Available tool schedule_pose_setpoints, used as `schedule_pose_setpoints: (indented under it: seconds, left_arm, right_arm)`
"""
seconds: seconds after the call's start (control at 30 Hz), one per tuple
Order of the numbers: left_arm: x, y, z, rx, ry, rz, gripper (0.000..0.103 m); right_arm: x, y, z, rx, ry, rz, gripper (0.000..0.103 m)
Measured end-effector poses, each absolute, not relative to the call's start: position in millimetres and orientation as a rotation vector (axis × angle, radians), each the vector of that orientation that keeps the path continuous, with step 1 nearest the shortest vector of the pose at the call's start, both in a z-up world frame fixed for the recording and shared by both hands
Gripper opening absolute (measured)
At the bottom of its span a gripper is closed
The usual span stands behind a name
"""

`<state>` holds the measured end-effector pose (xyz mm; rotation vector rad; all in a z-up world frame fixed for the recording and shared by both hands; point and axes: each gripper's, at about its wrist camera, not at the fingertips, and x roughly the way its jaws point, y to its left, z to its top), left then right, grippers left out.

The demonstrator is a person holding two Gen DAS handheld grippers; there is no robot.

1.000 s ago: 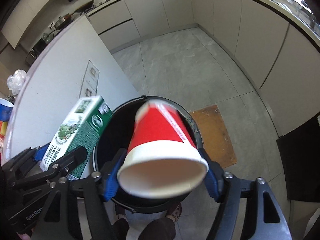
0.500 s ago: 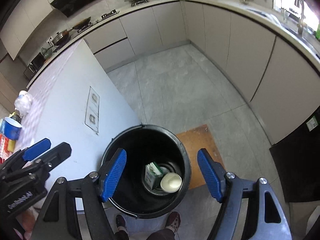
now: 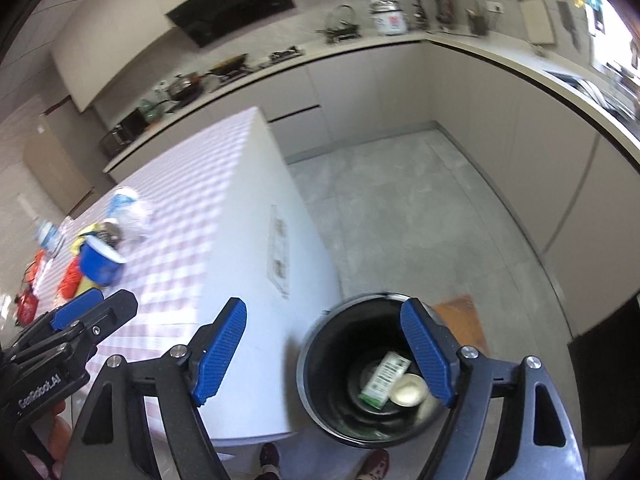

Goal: Collect trash
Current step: 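Move both open tools back over the table items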

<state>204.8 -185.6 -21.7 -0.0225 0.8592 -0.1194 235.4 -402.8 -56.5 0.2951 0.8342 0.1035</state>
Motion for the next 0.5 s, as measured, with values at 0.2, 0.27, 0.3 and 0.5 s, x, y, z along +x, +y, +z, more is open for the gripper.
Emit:
schedule_pose_setpoints:
  seconds: [0.2, 0.27, 0.3, 0.5]
  left_arm:
    - [198, -117, -19, -0.056, 0.839, -0.033, 0.076]
    - [200, -91, -16, -0.06, 0.837, -0.017, 0.076]
    - [200, -82, -15, -0.064, 0.836, -0.013, 0.077]
    - [204, -15, -15, -0.067, 0.828, 0.02, 0.078]
  right_arm:
    - [243, -334, -41, 0.269, 0.803, 0.151, 0.084]
    - [246, -308, -38, 0.269, 0.803, 0.163, 0.085]
    - [247, -293, -35, 0.268, 0.803, 0.17, 0.085]
    - [258, -214, -25, 0.237, 0.792, 0.201, 0.086]
